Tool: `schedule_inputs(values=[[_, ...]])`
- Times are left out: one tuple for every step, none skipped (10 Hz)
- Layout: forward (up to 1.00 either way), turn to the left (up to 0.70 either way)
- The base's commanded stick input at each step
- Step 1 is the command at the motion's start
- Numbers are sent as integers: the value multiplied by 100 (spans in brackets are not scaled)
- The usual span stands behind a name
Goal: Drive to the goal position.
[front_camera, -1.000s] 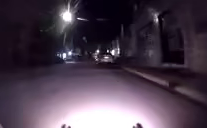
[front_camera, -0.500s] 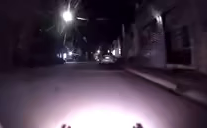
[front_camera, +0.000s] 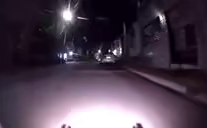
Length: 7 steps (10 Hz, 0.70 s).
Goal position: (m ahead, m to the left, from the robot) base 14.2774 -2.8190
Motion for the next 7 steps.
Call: schedule_inputs(values=[[60, 0], [60, 0], [60, 0], [60, 0], [60, 0], [60, 0], [60, 0]])
